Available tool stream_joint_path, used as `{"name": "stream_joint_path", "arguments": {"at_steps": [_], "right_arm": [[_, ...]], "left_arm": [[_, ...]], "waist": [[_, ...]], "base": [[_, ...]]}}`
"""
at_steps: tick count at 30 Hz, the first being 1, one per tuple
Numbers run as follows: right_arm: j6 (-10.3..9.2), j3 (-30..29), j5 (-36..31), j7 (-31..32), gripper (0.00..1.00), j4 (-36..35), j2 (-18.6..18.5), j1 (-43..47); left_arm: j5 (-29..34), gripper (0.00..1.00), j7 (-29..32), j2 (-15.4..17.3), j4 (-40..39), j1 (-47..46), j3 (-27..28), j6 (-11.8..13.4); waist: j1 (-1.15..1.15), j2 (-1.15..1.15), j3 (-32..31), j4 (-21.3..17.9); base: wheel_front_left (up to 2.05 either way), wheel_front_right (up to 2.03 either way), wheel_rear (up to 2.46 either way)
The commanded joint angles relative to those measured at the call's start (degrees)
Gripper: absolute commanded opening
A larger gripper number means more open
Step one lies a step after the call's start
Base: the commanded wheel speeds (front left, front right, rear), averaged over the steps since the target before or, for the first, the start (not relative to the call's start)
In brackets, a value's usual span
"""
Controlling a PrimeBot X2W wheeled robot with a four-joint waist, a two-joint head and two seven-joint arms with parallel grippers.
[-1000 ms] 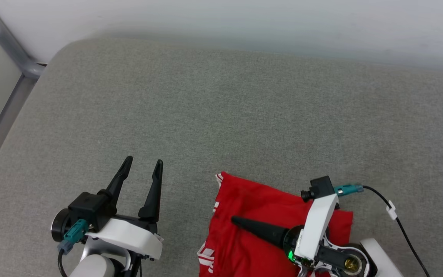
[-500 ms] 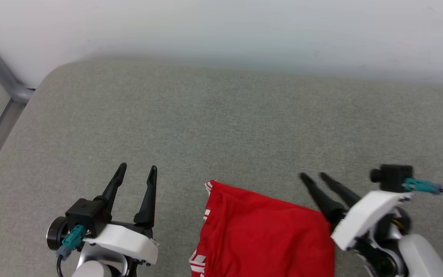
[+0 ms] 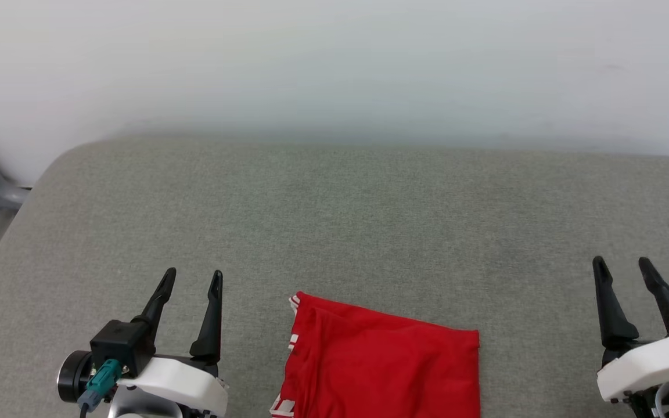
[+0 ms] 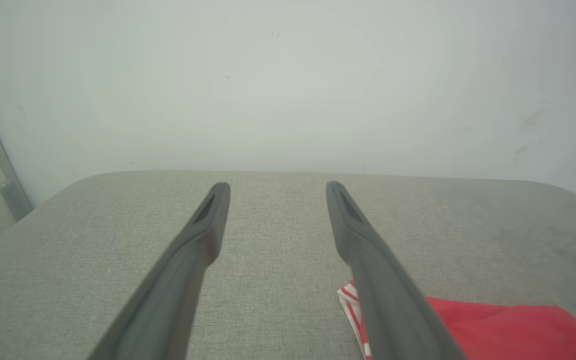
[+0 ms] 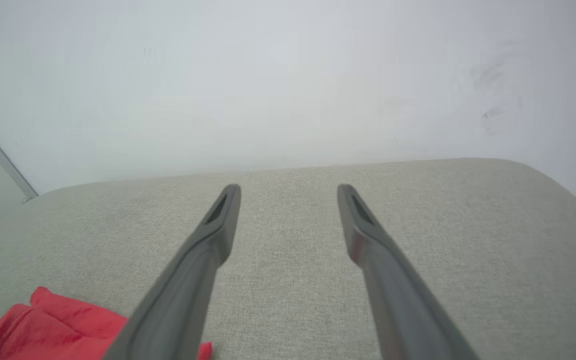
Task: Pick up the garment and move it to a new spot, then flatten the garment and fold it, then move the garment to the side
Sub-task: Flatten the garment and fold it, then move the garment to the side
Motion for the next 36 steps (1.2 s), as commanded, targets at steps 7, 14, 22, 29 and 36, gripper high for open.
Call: {"name": "stream_joint_path", "arguments": {"at_steps": [7, 14, 22, 29, 36], "right_arm": [[-0.03, 1.30, -5.33, -1.79, 1.00, -4.91, 1.04, 5.40], [-0.03, 2.11, -6.40, -0.39, 1.00, -8.07, 2.54, 9.24], [-0.03, 1.80, -6.55, 0.77, 1.00, -9.66, 3.33, 9.65], [-0.03, 1.01, -7.26, 3.61, 1.00, -9.53, 3.31, 9.83], [-0.03, -1.21, 0.54, 17.85, 1.00, -5.53, 1.31, 10.85]], "left_arm": [[0.43, 1.00, -0.33, 0.63, 0.78, 1.48, 0.00, 0.78], [0.79, 1.00, -0.36, 0.84, 1.95, 2.65, 0.08, 0.83], [1.12, 1.00, -0.39, 0.51, 2.19, 2.82, 0.51, 0.62], [1.55, 1.00, -0.39, -0.05, 1.92, 1.61, 0.98, 0.10], [2.57, 1.00, -0.33, -1.22, 1.04, -0.26, 1.77, -0.88]], "waist": [[0.01, 0.00, -1.35, -1.50], [0.01, 0.00, -1.68, -2.49], [0.01, 0.00, -1.79, -2.49], [0.01, 0.00, -1.33, -1.63], [0.01, 0.00, 0.88, 0.65]], "base": [[0.00, 0.00, 0.00], [0.00, 0.00, 0.00], [0.00, 0.00, 0.00], [0.00, 0.00, 0.00], [0.00, 0.00, 0.00]]}}
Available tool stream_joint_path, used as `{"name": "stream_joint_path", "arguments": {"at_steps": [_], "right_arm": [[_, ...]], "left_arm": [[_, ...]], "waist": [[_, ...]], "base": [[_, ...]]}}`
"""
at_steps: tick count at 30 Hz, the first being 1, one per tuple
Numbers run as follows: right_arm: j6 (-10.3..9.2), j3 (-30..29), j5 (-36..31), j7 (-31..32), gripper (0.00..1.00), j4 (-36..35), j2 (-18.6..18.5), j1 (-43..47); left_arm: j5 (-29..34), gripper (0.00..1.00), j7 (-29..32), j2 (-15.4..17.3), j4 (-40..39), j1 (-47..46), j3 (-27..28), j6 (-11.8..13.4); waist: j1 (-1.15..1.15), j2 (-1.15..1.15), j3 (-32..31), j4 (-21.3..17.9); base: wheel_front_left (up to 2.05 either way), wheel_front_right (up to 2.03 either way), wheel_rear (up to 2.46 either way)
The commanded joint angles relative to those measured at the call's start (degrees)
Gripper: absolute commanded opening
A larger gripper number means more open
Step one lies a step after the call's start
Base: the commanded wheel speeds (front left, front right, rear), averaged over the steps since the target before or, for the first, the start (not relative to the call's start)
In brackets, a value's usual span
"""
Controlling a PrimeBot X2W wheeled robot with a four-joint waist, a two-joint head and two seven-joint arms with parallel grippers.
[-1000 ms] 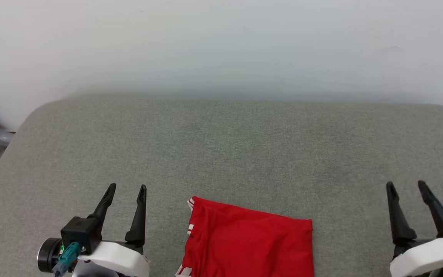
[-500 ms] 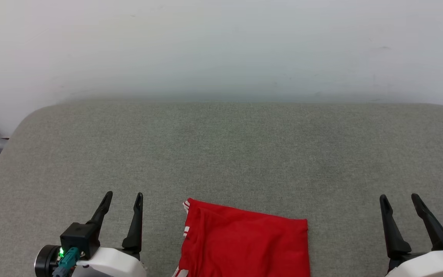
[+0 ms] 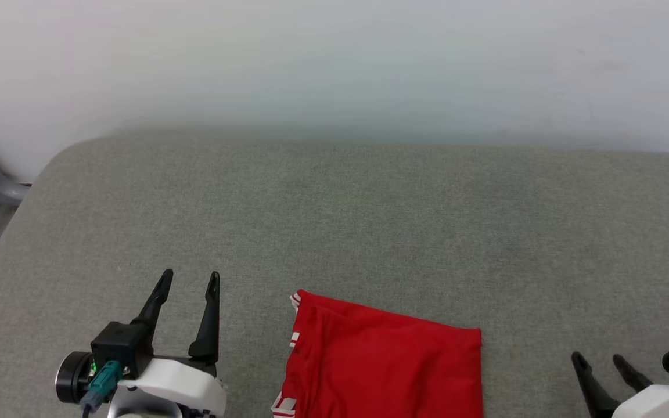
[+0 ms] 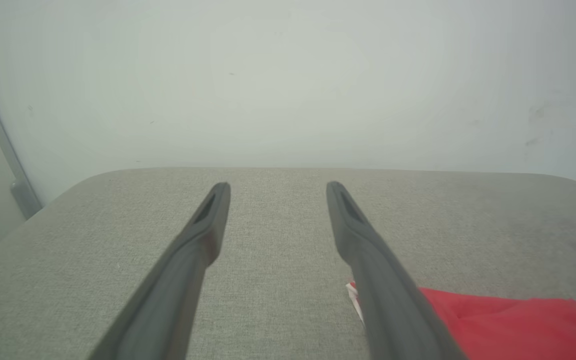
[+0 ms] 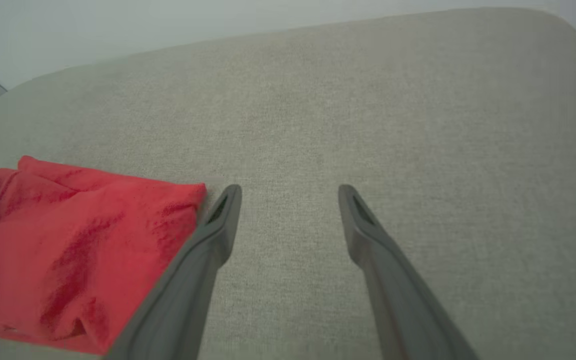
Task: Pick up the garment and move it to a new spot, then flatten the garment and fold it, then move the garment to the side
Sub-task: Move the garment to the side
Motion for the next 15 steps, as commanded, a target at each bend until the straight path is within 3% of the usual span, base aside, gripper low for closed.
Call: {"name": "stream_joint_path", "arguments": {"at_steps": [1, 7, 15], "right_arm": [[-0.03, -0.25, 2.15, 3.87, 1.00, 1.04, -0.60, 0.34], [-0.03, 0.96, 9.00, 16.30, 1.00, 4.17, -1.39, -0.35], [-0.03, 7.92, 19.05, 21.08, 1.00, 10.07, -1.67, -5.08]], "left_arm": [[0.64, 1.00, -0.25, -0.58, -0.44, -1.31, 0.33, -0.35], [1.49, 1.00, -0.25, -2.24, -1.49, -2.33, 1.28, -1.40], [2.95, 1.00, -0.25, -4.20, -1.41, -3.91, 2.72, -3.55]], "waist": [[0.00, 0.00, 1.38, 1.05], [0.00, 0.00, 4.03, 3.24], [0.00, 0.00, 7.99, 5.38]], "base": [[0.00, 0.00, 0.00], [0.00, 0.00, 0.00], [0.00, 0.00, 0.00]]}}
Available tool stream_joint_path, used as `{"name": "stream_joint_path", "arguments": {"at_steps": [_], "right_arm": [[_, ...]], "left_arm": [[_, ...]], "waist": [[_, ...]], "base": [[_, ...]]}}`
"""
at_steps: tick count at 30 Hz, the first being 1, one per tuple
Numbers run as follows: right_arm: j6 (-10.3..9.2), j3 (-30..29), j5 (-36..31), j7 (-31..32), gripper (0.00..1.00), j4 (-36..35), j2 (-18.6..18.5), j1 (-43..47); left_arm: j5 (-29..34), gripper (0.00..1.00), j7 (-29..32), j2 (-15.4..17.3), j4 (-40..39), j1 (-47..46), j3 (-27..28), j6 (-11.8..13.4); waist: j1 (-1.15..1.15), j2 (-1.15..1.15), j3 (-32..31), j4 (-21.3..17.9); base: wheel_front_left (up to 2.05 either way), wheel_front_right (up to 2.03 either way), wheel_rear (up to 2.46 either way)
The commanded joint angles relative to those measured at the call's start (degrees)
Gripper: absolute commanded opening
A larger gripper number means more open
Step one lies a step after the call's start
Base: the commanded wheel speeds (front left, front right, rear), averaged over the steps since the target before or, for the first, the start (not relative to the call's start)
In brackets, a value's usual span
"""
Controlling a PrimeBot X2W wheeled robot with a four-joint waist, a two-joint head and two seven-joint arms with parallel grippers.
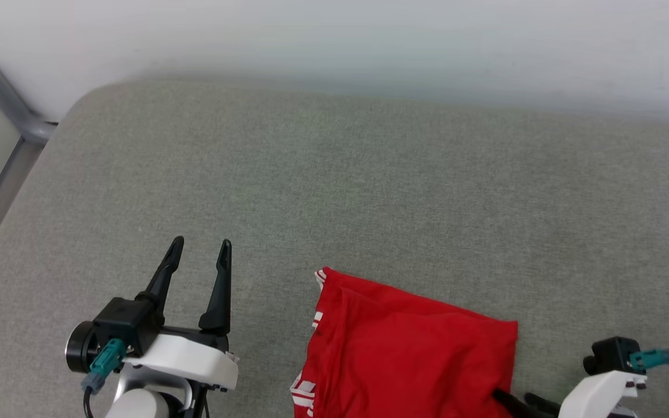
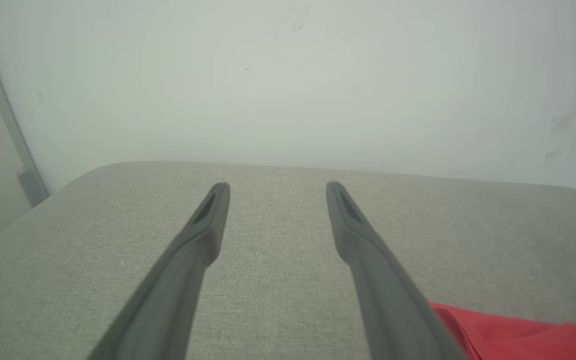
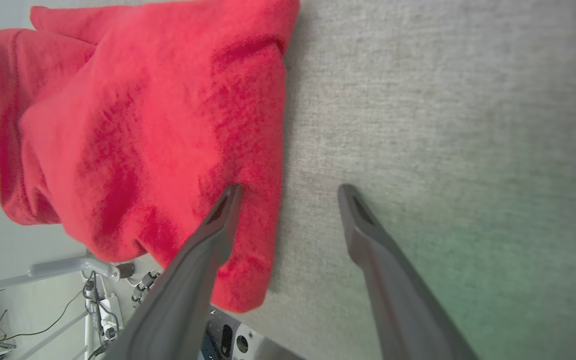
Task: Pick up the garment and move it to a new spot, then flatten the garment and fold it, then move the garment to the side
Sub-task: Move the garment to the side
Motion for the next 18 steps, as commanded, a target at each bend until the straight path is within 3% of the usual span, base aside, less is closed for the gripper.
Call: {"name": "stream_joint_path", "arguments": {"at_steps": [1, 7, 8, 9, 10, 11, 18], "right_arm": [[-0.03, 1.22, 1.50, 0.60, 1.00, 1.56, -0.10, -1.26], [-0.08, 4.76, 5.62, 1.02, 1.00, 7.42, -0.28, -4.67], [-0.08, 5.13, 5.81, 1.18, 0.96, 8.10, -0.30, -4.96], [-0.09, 5.52, 6.05, 1.03, 0.44, 8.61, -0.34, -5.47], [-0.09, 5.52, 6.05, 1.03, 0.44, 8.61, -0.34, -5.47], [-0.08, 6.42, 6.76, 0.68, 0.00, 8.95, -0.23, -6.28], [-0.05, 8.22, 7.45, -1.48, 0.00, 7.84, -1.43, -7.83]], "left_arm": [[0.60, 1.00, -0.25, -0.40, 0.15, -1.02, 0.38, -0.62], [2.03, 1.00, -0.25, -1.92, 1.03, -2.41, 2.18, -2.70], [2.18, 1.00, -0.25, -2.00, 1.21, -2.41, 2.33, -2.87], [2.39, 1.00, -0.25, -2.14, 1.38, -2.45, 2.51, -3.12], [2.39, 1.00, -0.25, -2.14, 1.38, -2.45, 2.51, -3.12], [2.72, 1.00, -0.25, -2.38, 1.63, -2.47, 2.83, -3.51], [4.04, 1.00, -0.25, -2.94, 2.57, -1.68, 3.30, -4.31]], "waist": [[0.00, 0.00, 1.58, 0.98], [0.00, 0.00, 4.03, 1.90], [0.00, 0.00, 4.17, 1.89], [0.00, 0.00, 4.27, 1.88], [0.00, 0.00, 4.27, 1.88], [0.00, 0.00, 4.26, 1.81], [0.00, 0.00, 1.90, 0.91]], "base": [[0.00, 0.00, 0.00], [0.00, 0.00, 0.00], [0.00, 0.00, 0.00], [0.00, 0.00, 0.00], [0.00, 0.00, 0.00], [0.00, 0.00, 0.00], [0.00, 0.00, 0.00]]}}
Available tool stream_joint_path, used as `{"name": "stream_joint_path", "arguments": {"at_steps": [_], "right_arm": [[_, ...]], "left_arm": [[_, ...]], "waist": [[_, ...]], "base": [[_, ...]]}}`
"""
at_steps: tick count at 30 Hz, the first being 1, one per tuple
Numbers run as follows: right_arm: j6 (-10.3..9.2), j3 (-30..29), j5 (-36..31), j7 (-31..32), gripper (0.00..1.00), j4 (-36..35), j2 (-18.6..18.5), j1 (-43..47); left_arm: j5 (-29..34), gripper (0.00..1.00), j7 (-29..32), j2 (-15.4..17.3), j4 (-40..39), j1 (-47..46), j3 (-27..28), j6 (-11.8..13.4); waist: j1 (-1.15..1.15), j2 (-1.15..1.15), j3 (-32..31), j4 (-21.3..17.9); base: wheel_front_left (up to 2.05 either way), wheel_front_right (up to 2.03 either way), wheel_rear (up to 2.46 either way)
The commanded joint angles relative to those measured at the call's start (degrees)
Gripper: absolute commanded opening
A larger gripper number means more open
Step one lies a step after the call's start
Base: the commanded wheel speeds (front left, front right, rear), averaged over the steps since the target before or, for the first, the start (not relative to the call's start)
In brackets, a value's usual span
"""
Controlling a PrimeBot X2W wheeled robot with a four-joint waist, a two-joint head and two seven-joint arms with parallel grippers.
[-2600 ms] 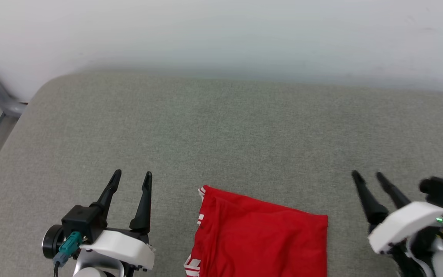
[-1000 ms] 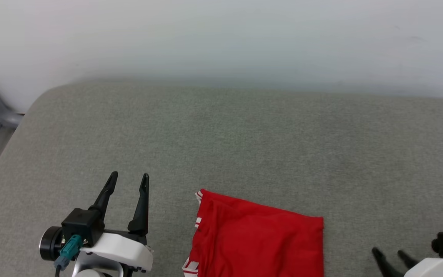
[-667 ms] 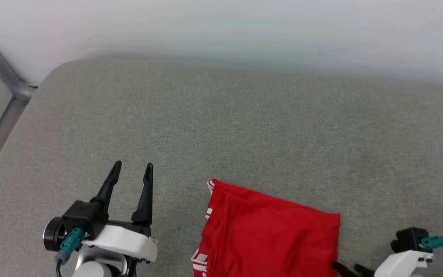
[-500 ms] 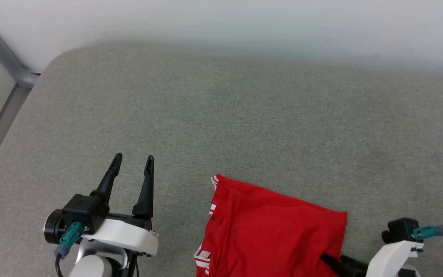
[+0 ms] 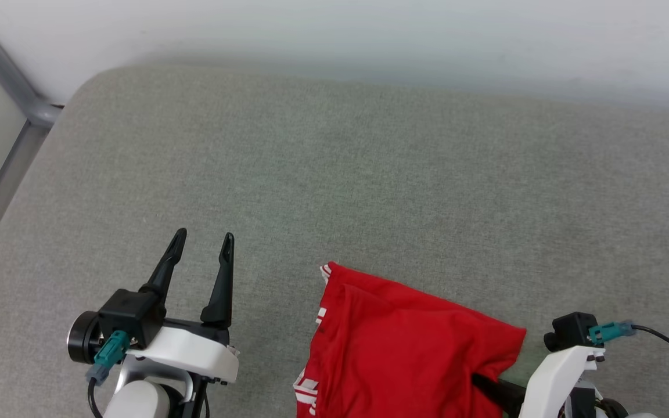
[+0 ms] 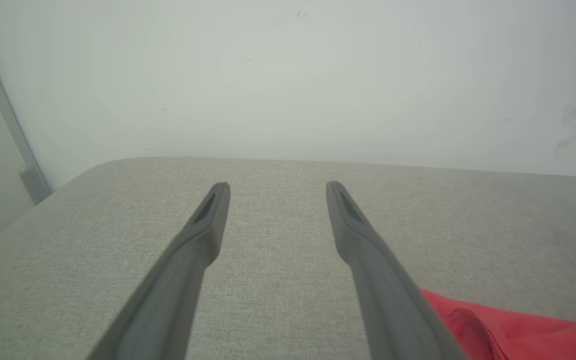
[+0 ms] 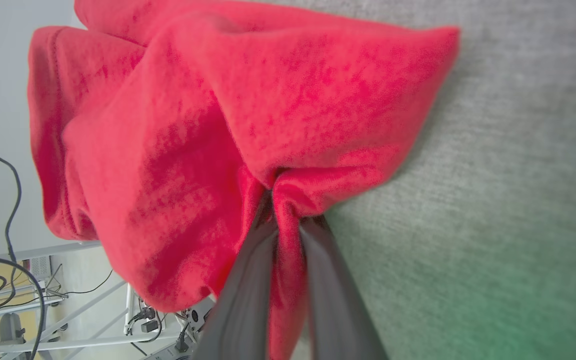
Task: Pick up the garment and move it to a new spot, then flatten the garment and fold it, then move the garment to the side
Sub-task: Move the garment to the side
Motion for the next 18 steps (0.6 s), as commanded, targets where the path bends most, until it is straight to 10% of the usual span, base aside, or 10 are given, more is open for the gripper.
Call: {"name": "stream_joint_path", "arguments": {"at_steps": [1, 18], "right_arm": [[-0.09, 0.59, -0.60, -0.20, 0.00, 0.05, -0.47, -0.17], [-0.07, -2.74, -15.70, 0.88, 0.00, -6.44, -6.49, -0.46]], "left_arm": [[0.42, 1.00, -0.25, -0.16, 0.20, 0.40, 0.25, -0.21], [2.00, 1.00, 0.17, 1.59, -2.23, 4.32, 0.19, 0.86]], "waist": [[-0.01, 0.00, -1.11, -0.60], [-0.01, 0.00, -4.42, -16.01]], "base": [[0.00, 0.00, 0.00], [0.00, 0.00, 0.00]]}}
